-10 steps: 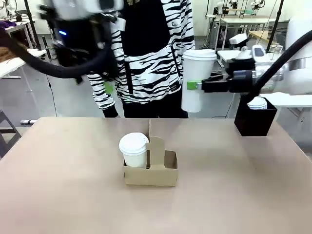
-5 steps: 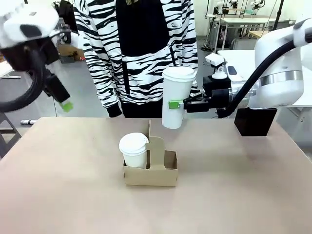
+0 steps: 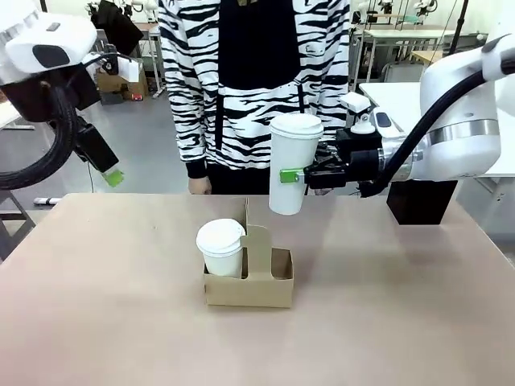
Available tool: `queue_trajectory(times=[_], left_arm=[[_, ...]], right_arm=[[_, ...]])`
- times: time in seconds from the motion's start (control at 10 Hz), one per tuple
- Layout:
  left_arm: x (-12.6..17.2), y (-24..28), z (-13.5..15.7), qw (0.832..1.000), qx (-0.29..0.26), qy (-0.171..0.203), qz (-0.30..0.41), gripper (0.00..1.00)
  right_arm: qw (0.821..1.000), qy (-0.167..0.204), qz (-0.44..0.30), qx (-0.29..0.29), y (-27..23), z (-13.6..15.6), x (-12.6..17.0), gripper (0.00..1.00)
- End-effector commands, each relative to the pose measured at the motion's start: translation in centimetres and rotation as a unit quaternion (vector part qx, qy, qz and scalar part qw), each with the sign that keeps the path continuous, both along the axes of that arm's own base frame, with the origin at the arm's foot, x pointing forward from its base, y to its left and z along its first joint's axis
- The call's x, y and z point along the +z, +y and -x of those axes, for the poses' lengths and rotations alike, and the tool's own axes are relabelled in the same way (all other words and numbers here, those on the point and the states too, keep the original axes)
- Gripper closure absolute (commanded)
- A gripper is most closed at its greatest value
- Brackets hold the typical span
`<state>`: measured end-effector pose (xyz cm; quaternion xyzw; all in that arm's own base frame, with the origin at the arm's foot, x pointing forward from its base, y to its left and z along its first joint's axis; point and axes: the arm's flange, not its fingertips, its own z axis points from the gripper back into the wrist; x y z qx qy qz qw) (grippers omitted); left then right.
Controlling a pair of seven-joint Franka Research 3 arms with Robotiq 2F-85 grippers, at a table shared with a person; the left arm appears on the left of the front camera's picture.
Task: Pour a drink into a cup and package it in a carrier.
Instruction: Insert the held 600 ml Paper Cup into the Cup Carrier.
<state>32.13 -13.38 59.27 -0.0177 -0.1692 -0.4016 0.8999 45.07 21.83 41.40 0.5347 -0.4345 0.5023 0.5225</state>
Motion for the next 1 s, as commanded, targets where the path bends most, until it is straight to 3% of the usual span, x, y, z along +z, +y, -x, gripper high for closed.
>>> queue_trajectory(times=[0.0, 0.3, 0.5, 0.7, 0.8, 0.9], left_arm=[[-3.8, 2.3, 0.5, 0.994, -0.102, -0.019, 0.037, 0.00], [-7.4, 6.5, 1.4, 0.977, -0.188, -0.053, 0.082, 0.00], [-10.7, 8.9, 1.2, 0.969, -0.227, -0.079, 0.056, 0.00], [-12.7, 10.2, 0.9, 0.962, -0.257, -0.070, 0.062, 0.00], [-13.1, 10.3, 0.5, 0.966, -0.238, -0.040, 0.093, 0.04], [-8.3, 10.0, -1.5, 0.967, -0.240, -0.068, 0.051, 0.04]], right_arm=[[0.999, -0.006, -0.012, 0.034, 0.2, 0.7, -1.2, 0.19], [0.996, -0.027, -0.025, 0.081, 1.0, 1.6, -3.3, 0.19], [0.993, -0.038, -0.028, 0.108, 2.0, 1.9, -5.3, 0.19], [0.990, -0.033, -0.039, 0.128, 2.7, 2.3, -6.9, 0.19], [0.990, -0.025, -0.035, 0.133, 2.8, 2.3, -7.5, 0.19], [0.990, -0.016, -0.030, 0.138, 2.9, 2.3, -8.1, 0.19]])
